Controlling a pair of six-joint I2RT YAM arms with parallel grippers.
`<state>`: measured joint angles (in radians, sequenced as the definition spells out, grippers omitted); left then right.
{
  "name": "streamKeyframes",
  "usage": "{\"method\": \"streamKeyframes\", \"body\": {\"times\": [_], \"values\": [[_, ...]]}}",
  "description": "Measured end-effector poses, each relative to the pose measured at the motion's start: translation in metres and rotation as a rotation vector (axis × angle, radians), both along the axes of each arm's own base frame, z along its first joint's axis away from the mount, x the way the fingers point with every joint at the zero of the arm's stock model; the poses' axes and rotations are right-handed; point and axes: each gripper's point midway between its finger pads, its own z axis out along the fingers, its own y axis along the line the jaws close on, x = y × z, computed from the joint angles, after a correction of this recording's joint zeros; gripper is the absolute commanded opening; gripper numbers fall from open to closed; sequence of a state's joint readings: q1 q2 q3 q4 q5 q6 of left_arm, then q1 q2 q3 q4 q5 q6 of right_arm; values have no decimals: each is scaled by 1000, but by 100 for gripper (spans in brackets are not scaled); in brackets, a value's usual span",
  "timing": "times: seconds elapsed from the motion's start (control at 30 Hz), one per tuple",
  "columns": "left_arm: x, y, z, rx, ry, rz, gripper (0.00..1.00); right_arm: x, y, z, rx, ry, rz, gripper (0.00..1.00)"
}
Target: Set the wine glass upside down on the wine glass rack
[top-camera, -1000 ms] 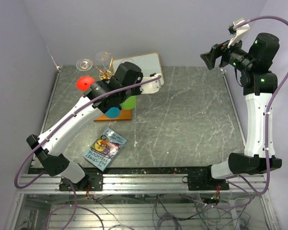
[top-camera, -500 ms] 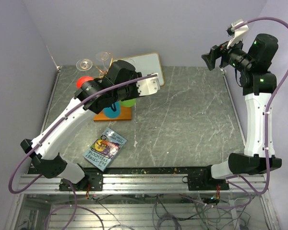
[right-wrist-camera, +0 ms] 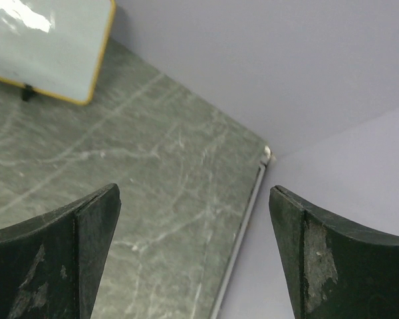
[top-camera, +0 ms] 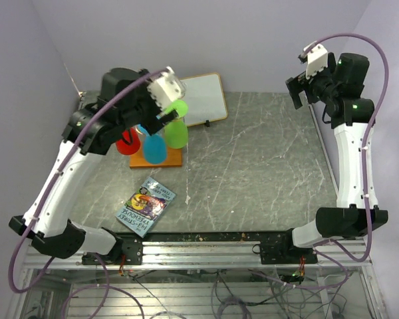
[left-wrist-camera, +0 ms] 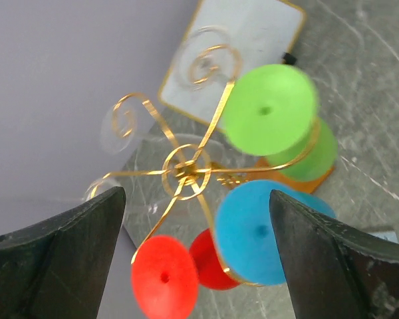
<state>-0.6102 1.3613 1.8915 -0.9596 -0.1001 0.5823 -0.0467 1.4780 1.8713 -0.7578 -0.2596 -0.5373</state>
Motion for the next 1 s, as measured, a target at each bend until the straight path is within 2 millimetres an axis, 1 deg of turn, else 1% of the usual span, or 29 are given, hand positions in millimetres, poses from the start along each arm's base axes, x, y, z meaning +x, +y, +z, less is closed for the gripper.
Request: {"method": "streamKeyframes", "body": {"times": [0.07, 0.13, 0.2, 0.3, 0.4, 0.47, 0.5, 0.57, 0.6, 0.67, 0.73, 0.87, 1.0], "values": [[7, 22, 11, -62, -22, 90, 100, 0, -8, -13, -24, 39, -37, 100], [15, 50, 27, -137, -63, 215, 100, 0, -15, -22, -39, 65, -75, 100], [20, 81, 42, -205, -120, 339, 100, -1, -21, -24, -43, 75, -112, 100], [17, 125, 61, -289, -206, 514, 99, -1, -27, -26, -27, 73, -163, 100], [10, 161, 71, -373, -282, 664, 97, -5, -28, -30, 16, 66, -199, 100], [4, 179, 71, -425, -316, 745, 97, -10, -29, -31, 45, 45, -220, 100], [1, 189, 67, -460, -335, 785, 97, -14, -29, -31, 59, 30, -233, 100], [-6, 201, 56, -501, -352, 832, 97, -23, -30, -29, 81, -6, -252, 100], [-10, 206, 47, -520, -356, 851, 97, -30, -31, -26, 91, -33, -262, 100], [-18, 212, 36, -540, -366, 873, 97, -39, -31, -16, 112, -84, -270, 100], [-23, 216, 31, -557, -384, 883, 97, -45, -29, -4, 131, -121, -266, 100], [-34, 221, 29, -577, -411, 891, 97, -57, -22, 14, 163, -167, -233, 100], [-52, 225, 39, -600, -450, 888, 97, -73, -20, 26, 174, -202, -220, 100]]}}
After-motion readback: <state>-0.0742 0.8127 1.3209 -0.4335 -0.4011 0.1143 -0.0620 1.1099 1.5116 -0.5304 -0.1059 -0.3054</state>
